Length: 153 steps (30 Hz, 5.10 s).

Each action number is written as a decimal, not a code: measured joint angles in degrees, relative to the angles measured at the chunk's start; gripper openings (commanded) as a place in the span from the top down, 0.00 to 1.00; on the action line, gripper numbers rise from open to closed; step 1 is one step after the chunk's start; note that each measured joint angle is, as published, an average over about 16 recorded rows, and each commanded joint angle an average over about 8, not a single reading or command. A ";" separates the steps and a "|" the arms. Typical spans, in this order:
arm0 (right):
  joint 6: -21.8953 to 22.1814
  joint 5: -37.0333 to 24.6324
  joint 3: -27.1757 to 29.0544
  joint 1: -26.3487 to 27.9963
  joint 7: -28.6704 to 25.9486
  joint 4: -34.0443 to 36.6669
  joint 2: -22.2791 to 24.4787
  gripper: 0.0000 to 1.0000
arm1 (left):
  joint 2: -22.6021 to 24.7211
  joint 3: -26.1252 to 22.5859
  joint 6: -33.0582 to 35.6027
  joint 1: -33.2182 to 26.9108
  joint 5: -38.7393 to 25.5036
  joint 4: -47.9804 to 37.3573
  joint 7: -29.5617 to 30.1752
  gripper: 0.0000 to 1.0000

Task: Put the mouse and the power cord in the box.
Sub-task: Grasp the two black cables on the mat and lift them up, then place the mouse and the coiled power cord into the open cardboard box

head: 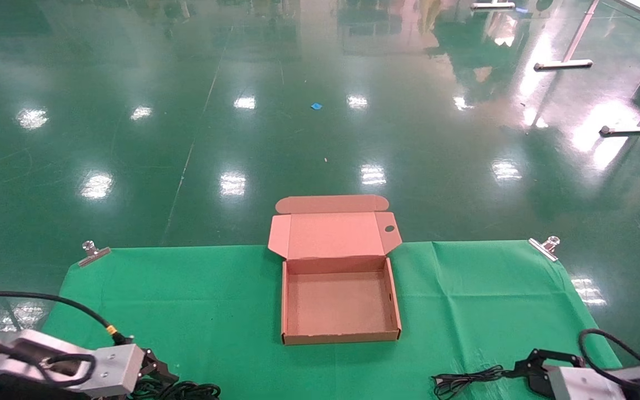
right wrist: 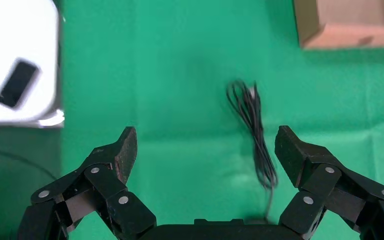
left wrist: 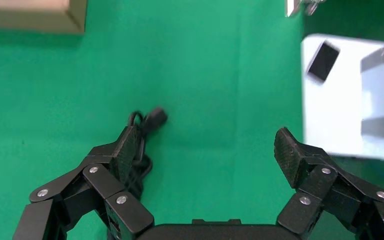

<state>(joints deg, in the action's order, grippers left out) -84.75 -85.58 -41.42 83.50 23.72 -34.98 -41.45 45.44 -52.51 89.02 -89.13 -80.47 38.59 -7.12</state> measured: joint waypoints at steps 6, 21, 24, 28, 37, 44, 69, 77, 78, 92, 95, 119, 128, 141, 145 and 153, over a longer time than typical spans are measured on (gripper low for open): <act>7.13 -7.37 -3.18 3.62 6.94 10.38 -6.13 0.00 | 6.39 -3.13 -4.50 -2.26 -4.93 -11.69 -6.32 0.00; 19.33 -13.62 -6.11 6.03 17.06 25.22 -17.27 0.00 | 16.86 -6.41 -17.76 -3.54 -11.86 -28.69 -15.76 0.00; 20.38 -13.59 -6.08 6.19 18.24 26.98 -18.58 0.00 | 17.75 -6.62 -18.72 -3.48 -12.25 -30.52 -16.87 0.00; 21.56 -13.38 -5.93 6.35 19.58 28.88 -19.93 0.00 | 18.54 -6.71 -19.24 -3.35 -12.42 -32.46 -18.16 0.00; 23.78 -12.81 -5.52 6.38 21.85 31.65 -21.76 0.06 | 19.42 -6.56 -19.32 -2.87 -12.16 -35.16 -20.41 0.04; 24.91 -12.45 -5.25 6.32 22.86 32.91 -22.49 0.89 | 19.81 -6.30 -19.66 -2.66 -11.79 -36.28 -21.45 0.87; 25.12 -12.25 -5.13 6.24 23.12 33.14 -22.58 1.00 | 19.86 -6.14 -19.81 -2.60 -11.53 -36.46 -21.70 1.00; 25.07 -12.27 -5.16 6.22 23.09 33.07 -22.55 1.00 | 19.84 -6.16 -19.79 -2.60 -11.54 -36.40 -21.68 1.00; 25.06 -12.28 -5.16 6.22 23.09 33.06 -22.55 1.00 | 19.83 -6.17 -19.79 -2.60 -11.55 -36.39 -21.67 1.00; 23.06 -11.06 -4.31 7.04 22.78 33.33 -20.77 1.00 | 18.91 -5.64 -17.46 -3.13 -10.76 -36.49 -21.59 1.00; 21.03 -9.93 -3.52 8.07 22.48 33.56 -19.08 1.00 | 17.84 -4.99 -14.91 -3.84 -9.79 -36.51 -21.68 1.00; 6.87 -1.42 2.23 22.40 14.74 26.31 -17.61 1.00 | 10.68 12.79 -0.28 -4.80 18.96 -23.90 -4.65 1.00; 14.53 -1.98 1.47 18.96 11.95 24.87 -29.52 1.00 | 9.29 15.36 -5.49 -5.59 22.87 -15.13 0.37 1.00; 25.35 -1.33 -2.36 10.45 5.01 21.59 -36.83 1.00 | 2.03 15.97 -6.46 -4.21 22.76 -10.15 2.77 1.00; 29.58 -1.13 -4.00 8.72 2.17 20.93 -36.73 1.00 | 0.21 15.84 -5.91 -3.69 22.51 -8.68 3.47 1.00; 37.11 -1.14 -6.58 7.13 -1.31 21.57 -36.47 0.35 | 0.07 14.89 -5.83 -3.36 21.21 -5.40 4.60 1.00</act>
<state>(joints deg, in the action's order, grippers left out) -47.64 -86.72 -48.00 90.64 22.40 -13.42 -77.93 45.51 -37.62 83.19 -92.48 -59.26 33.19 -2.51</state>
